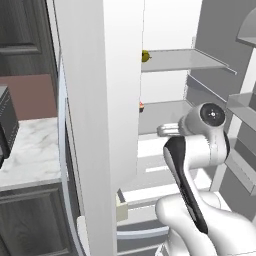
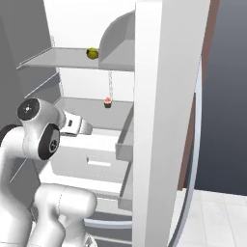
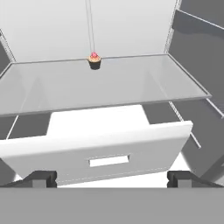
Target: Pick up the banana and pear from the fridge and place one fruit on each plate on the dining counter.
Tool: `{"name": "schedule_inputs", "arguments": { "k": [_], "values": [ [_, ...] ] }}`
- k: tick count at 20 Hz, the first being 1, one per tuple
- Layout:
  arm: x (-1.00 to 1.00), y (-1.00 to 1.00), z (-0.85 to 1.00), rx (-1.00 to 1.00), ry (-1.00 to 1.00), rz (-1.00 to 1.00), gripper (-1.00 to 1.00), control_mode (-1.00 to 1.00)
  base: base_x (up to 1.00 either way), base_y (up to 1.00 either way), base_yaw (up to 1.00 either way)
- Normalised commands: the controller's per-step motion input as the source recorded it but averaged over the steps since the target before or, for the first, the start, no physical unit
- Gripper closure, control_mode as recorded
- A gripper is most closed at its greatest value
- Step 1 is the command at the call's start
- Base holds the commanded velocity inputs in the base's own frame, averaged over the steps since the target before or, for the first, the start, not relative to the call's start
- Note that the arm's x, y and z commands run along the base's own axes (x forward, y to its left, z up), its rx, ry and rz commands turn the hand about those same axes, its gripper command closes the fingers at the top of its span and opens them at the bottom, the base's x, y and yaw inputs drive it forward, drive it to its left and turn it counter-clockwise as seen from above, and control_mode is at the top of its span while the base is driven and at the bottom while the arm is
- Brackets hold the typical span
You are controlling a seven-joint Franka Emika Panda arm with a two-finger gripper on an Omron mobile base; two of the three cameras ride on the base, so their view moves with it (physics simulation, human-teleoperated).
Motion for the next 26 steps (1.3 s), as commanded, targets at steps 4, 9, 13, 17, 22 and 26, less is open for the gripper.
{"name": "schedule_inputs", "arguments": {
  "k": [4,9,13,17,22,26],
  "values": [
    [0.03,0.16,0.86,-0.16,0.00,0.00,-1.00,-1.00,0.00,0.00,0.00],
    [0.01,0.04,0.72,-0.05,0.00,0.00,-1.00,-1.00,0.00,0.00,0.00],
    [0.03,0.00,0.63,0.00,0.00,0.00,-1.00,-1.00,0.00,0.00,0.00],
    [0.22,0.04,0.46,0.00,0.00,0.00,-1.00,-1.00,0.00,0.00,0.00],
    [0.46,0.01,0.12,0.00,-0.04,0.00,-1.00,-1.00,0.00,0.00,0.00],
    [0.51,0.00,0.23,0.00,-0.05,0.00,-1.00,-1.00,0.00,0.00,0.00]
  ]
}}
